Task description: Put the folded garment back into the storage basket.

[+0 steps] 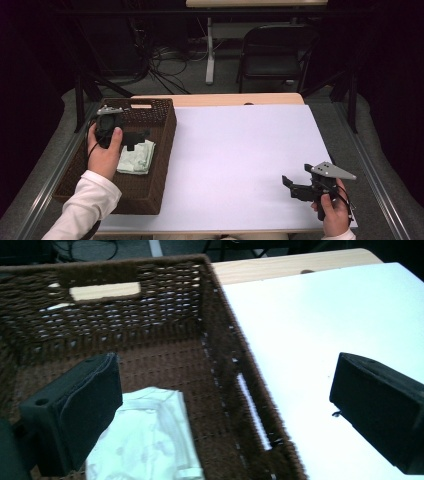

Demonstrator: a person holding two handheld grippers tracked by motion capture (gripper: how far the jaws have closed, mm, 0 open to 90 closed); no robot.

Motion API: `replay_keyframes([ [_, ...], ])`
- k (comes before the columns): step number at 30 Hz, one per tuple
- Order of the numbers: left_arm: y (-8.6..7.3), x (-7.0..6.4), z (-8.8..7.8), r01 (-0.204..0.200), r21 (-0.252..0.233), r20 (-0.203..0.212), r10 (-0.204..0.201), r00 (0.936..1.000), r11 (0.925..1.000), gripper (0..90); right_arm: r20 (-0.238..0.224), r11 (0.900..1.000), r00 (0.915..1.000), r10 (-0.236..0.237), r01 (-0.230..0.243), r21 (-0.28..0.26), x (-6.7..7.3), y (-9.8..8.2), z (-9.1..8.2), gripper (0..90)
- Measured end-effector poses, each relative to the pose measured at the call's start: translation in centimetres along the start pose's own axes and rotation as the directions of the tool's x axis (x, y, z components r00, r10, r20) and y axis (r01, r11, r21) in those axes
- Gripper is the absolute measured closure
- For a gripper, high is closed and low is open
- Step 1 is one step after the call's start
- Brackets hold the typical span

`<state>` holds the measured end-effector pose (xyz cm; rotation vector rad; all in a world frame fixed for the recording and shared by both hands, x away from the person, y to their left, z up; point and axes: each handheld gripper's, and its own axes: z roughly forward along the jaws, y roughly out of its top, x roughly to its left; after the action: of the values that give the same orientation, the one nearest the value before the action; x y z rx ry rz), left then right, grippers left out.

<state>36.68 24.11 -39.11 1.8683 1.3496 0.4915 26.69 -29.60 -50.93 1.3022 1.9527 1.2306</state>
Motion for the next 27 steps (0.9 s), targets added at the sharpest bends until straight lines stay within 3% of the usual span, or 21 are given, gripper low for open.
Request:
replay_keyframes([
  [6,0.3,-1.8,0.3,-0.041,-0.006,0.042,0.042,0.9982,0.9991,0.4,-0.001,1.000,1.0000,0.000,0.000,-0.004,0.0,0.0,0.0,7.5],
  [8,0.4,-2.9,0.5,-0.067,-0.006,0.056,0.067,0.9962,0.9977,0.4,0.000,1.000,1.0000,-0.002,0.002,-0.003,0.0,0.0,0.0,7.5],
  [16,0.4,-5.5,1.2,-0.107,-0.022,0.114,0.109,0.9874,0.9940,0.4,0.002,1.000,1.0000,-0.005,0.005,0.000,0.0,0.0,0.0,7.5],
  [17,0.3,-6.3,1.7,-0.112,-0.028,0.129,0.115,0.9850,0.9933,0.4,0.001,1.000,1.0000,-0.005,0.005,0.002,0.0,0.0,0.0,7.5],
  [19,0.2,-6.6,1.9,-0.123,-0.022,0.143,0.125,0.9819,0.9922,0.4,-0.001,1.000,1.0000,-0.006,0.006,-0.002,0.0,0.0,0.0,7.6],
  [21,0.0,-7.8,2.5,-0.145,-0.011,0.179,0.144,0.9732,0.9894,0.4,-0.002,1.000,1.0000,-0.005,0.005,-0.002,0.0,0.0,0.0,7.5],
  [26,-0.4,-9.2,3.1,-0.164,-0.019,0.206,0.165,0.9646,0.9862,0.4,-0.005,1.000,1.0000,-0.007,0.007,-0.004,-0.1,0.0,-0.1,7.5],
  [27,-0.5,-9.9,3.4,-0.173,-0.019,0.225,0.172,0.9591,0.9848,0.4,-0.004,1.000,1.0000,-0.008,0.008,-0.002,-0.1,0.0,-0.1,7.5],
])
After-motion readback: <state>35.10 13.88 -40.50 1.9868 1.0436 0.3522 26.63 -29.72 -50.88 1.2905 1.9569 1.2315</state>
